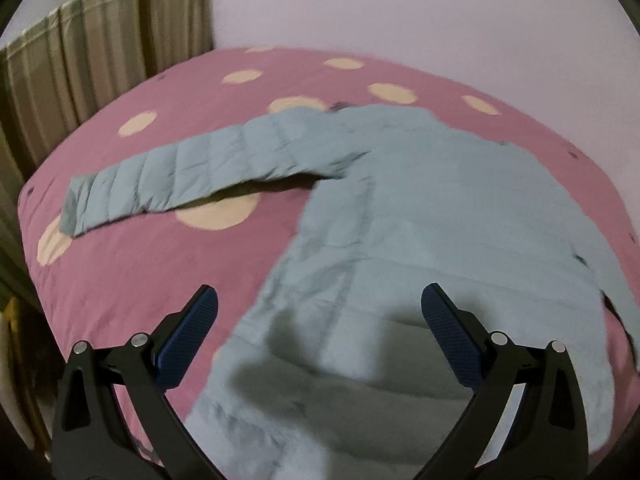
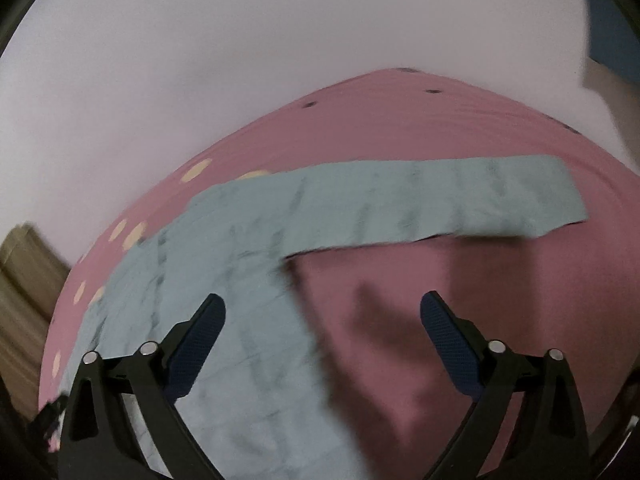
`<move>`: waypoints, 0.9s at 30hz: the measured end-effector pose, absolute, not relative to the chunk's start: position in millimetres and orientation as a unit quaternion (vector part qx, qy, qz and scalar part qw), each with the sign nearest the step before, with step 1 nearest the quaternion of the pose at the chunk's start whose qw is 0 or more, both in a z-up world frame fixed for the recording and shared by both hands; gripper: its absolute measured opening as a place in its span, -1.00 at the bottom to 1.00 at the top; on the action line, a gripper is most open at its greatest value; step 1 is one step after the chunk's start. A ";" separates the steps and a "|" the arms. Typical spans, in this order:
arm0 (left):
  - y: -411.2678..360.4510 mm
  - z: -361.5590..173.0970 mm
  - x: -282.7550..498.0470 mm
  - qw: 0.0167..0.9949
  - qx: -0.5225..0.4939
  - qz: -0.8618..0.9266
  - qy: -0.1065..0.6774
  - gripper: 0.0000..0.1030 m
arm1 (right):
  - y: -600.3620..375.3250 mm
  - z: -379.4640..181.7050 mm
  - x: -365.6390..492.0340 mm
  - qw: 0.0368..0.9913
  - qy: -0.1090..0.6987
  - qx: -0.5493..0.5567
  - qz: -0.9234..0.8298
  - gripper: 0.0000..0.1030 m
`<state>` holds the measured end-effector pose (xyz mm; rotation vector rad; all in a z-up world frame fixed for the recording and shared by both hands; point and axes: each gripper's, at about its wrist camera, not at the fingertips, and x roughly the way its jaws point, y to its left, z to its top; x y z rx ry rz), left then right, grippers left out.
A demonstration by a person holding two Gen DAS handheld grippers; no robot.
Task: Fold large clothes
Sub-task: 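Grasp the jacket sleeve with the right tool and fold it across the back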
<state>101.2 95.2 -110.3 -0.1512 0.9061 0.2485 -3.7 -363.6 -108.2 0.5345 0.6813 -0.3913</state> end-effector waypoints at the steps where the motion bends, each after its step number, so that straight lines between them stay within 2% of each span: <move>1: 102.6 -115.5 104.3 0.886 -0.078 0.129 0.439 0.96 | -374.9 -111.7 -4.3 0.885 0.328 0.263 -0.197 0.20; 2: 109.0 -120.1 107.1 0.883 -0.081 0.137 0.441 0.96 | -385.1 -115.5 -5.3 0.880 0.330 0.273 -0.204 0.09; 11: 142.3 -145.5 119.2 0.863 -0.106 0.189 0.456 0.96 | -490.6 -169.4 -43.1 0.807 0.275 0.465 -0.239 0.12; 17: 138.0 -153.3 125.7 0.859 -0.097 0.190 0.466 0.96 | -522.1 -196.2 -52.7 0.781 0.242 0.512 -0.263 0.12; 27: 140.6 -165.0 127.7 0.849 -0.099 0.196 0.480 0.96 | -543.7 -201.7 -63.8 0.763 0.177 0.551 -0.286 0.13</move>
